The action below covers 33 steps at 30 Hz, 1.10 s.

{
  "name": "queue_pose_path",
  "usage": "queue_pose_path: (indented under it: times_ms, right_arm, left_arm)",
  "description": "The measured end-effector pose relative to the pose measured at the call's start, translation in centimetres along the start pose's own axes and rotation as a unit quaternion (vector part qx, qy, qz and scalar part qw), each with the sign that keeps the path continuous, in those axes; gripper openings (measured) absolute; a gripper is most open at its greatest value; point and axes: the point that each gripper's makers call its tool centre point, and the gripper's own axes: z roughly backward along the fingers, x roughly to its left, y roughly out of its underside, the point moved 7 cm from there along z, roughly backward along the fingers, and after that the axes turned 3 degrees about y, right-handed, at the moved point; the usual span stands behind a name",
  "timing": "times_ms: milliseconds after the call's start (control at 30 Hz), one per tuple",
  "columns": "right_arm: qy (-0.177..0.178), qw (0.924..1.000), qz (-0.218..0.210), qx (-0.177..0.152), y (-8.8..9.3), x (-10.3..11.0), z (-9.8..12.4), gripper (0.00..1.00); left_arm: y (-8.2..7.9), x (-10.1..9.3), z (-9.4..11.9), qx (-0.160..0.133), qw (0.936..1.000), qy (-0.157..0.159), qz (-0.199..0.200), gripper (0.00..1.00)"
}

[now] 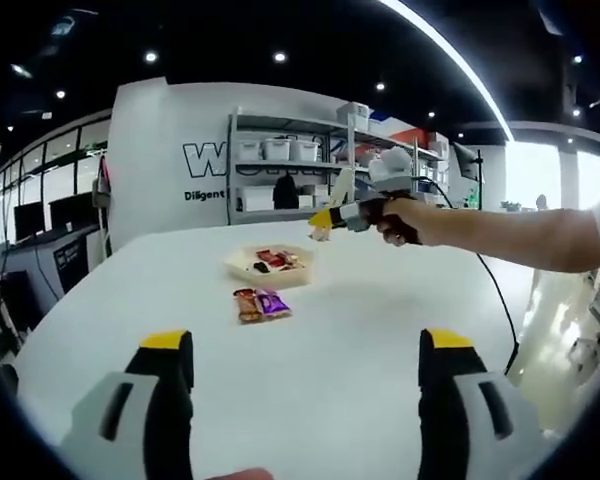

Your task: Place the target food into the container with the food tongs after gripping and lifting it, then release it inside without dropping or visibly crushing the food.

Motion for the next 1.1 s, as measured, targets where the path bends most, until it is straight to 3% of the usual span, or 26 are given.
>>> queue_pose_path:
  times_ms: [233,367,433,567,800,1000,1100]
  right_arm:
    - [0.011,0.9998,-0.01,0.01,0.3,-0.5,-2.8,0.14]
    - [0.031,0.9988,0.006,0.037,2.2,-0.4,-4.3,0.13]
    - [0.023,0.9989,0.004,0.042,3.1,-0.1,-4.5,0.13]
    - [0.016,0.9987,0.002,0.048,3.8,0.4,-4.1,0.14]
    - [0.0,0.999,0.012,0.043,3.0,1.2,-3.2,0.14]
    - [-0.021,0.9959,0.07,0.053,4.1,3.2,-1.5,0.15]
    - [-0.04,0.9952,0.069,0.056,4.3,3.9,-1.3,0.15]
  left_arm:
    - [0.8,0.8,-0.6,0.013,0.9999,0.006,0.004,0.93]
    - [1.2,1.4,-1.2,0.012,0.9998,0.006,0.015,0.93]
    - [1.6,1.6,-1.3,0.019,0.9997,0.004,0.014,0.92]
    - [2.1,2.1,-1.5,0.027,0.9995,0.004,0.017,0.92]
    - [1.9,2.1,-1.6,0.022,0.9996,0.003,0.019,0.91]
    - [1.9,1.6,-1.1,0.017,0.9996,0.005,0.02,0.9]
    - [1.8,1.4,-0.8,0.018,0.9997,0.007,0.017,0.89]
